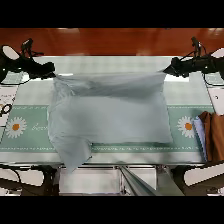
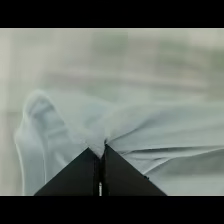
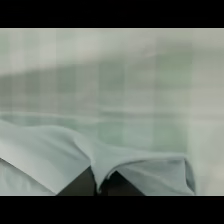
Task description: Fold the shirts.
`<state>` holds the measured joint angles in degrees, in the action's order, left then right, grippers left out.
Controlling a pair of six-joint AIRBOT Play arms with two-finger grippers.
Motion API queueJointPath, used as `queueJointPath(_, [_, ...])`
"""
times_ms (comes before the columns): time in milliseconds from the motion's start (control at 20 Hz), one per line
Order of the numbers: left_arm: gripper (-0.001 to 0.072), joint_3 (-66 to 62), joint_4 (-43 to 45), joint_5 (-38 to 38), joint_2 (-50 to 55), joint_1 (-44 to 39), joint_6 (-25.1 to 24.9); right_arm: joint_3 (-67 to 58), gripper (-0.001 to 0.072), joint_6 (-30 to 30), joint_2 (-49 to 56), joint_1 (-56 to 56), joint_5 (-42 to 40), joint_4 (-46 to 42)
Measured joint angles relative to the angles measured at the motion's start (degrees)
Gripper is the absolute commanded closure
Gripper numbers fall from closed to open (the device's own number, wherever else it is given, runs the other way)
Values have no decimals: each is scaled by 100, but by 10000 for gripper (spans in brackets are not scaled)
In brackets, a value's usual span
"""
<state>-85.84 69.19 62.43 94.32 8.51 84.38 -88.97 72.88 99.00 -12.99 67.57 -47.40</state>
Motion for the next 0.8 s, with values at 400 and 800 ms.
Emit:
queueJointPath(400, [691, 975, -24, 1113, -66, 404, -385, 476, 681, 190, -44, -2, 1023, -944])
queueJointPath(800, [691, 1593, -219, 1091, -44, 398, -444, 903, 681, 444, -33, -2, 1104, -1523])
